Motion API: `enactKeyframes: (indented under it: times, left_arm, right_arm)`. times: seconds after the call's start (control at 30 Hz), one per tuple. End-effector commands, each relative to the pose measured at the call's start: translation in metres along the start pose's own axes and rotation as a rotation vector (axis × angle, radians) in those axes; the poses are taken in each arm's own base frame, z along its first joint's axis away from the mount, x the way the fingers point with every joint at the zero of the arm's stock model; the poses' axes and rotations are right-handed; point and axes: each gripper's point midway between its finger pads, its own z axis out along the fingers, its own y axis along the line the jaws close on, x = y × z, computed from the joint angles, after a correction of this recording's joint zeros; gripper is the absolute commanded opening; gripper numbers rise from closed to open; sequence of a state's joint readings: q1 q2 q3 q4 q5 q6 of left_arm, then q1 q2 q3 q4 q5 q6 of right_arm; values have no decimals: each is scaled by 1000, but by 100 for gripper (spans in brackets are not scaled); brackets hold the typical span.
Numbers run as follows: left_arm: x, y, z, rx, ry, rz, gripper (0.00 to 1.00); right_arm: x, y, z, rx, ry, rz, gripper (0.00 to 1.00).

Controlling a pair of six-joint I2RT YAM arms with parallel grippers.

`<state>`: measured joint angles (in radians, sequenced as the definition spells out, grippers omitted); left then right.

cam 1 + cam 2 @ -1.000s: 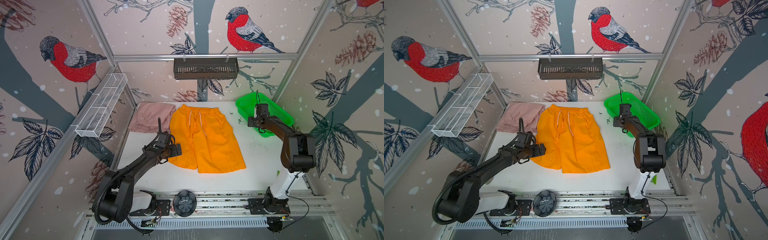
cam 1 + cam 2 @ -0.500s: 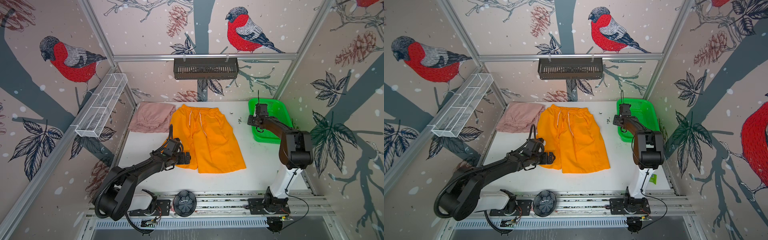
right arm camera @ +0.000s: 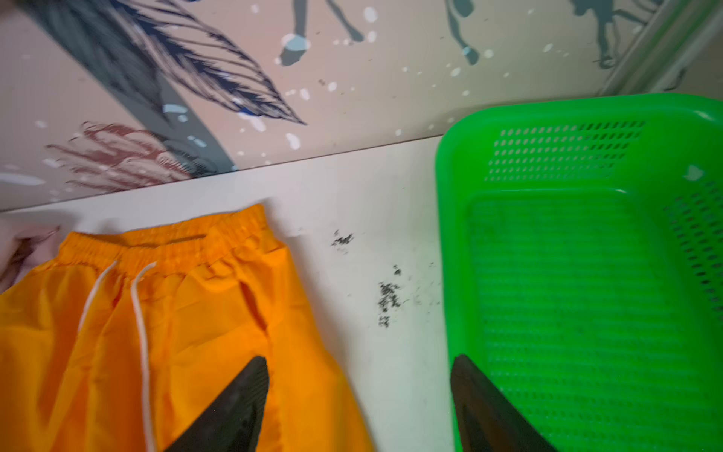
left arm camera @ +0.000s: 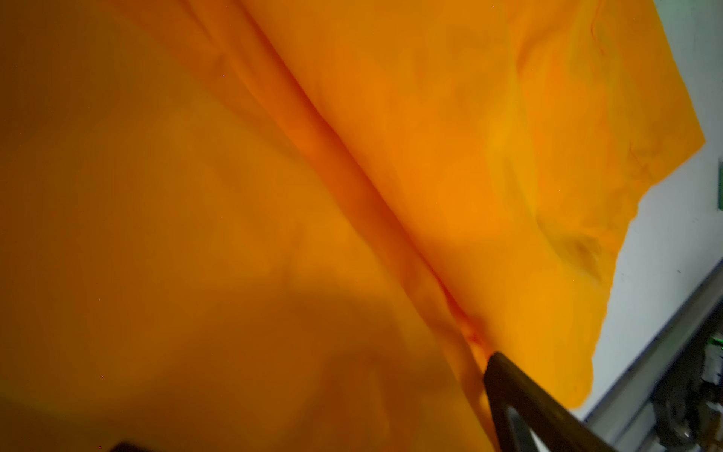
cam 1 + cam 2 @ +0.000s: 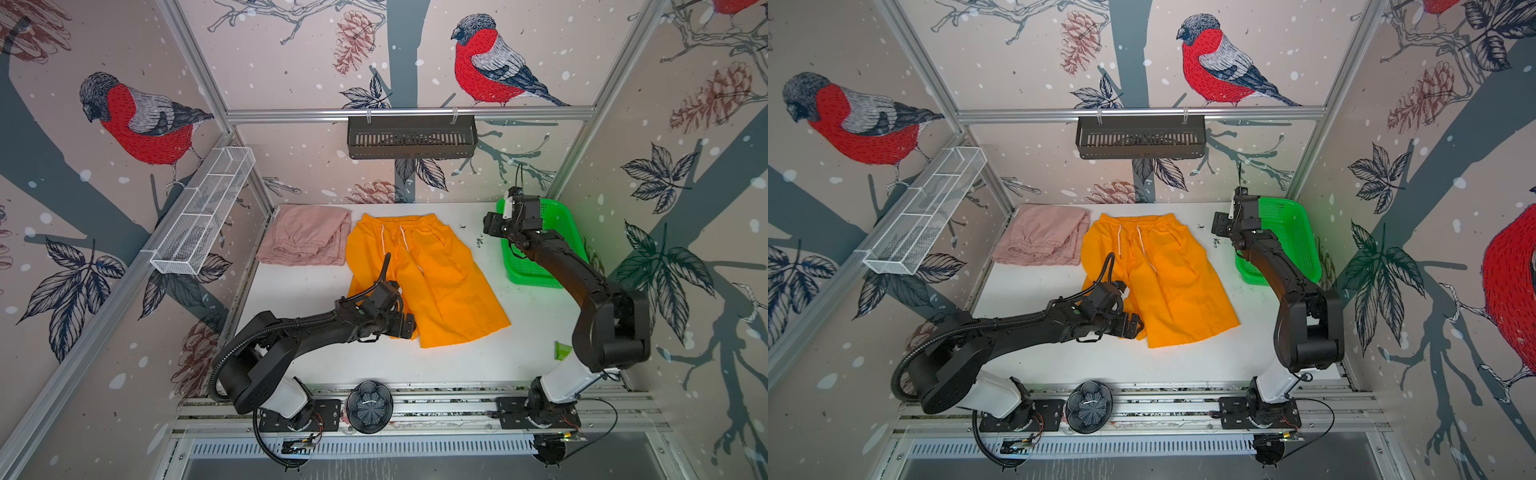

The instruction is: Fold and stack the shorts

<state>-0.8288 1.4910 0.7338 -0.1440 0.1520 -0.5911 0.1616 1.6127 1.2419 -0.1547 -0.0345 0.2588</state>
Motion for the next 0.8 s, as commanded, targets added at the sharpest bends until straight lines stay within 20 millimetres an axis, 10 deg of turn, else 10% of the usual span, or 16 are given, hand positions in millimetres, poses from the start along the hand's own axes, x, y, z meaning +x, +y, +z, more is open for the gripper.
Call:
enactKeyframes:
  times: [0.0,0.17,0.4,0.57,0.77]
  left_arm:
    - [19,14,-17,-135,86,-110,98]
    - [-33,30,-81,-326,-58,-83,98]
    - [-194,75,-152,-402,-436,-17,98]
    - [-279,137,-145,-477,-569,32,98]
    - [-340,177,-82,-493,-535,177,98]
  right_arm:
    - [49,44,-14,-137,95,-15,76]
    - [129,105,-39,-293,203,-47,77]
    - [211,155,-50,-338,299,-89,78]
    - [234,176,-48,-293,307,-168,78]
    - [259,189,-60,-298,346,-222,79]
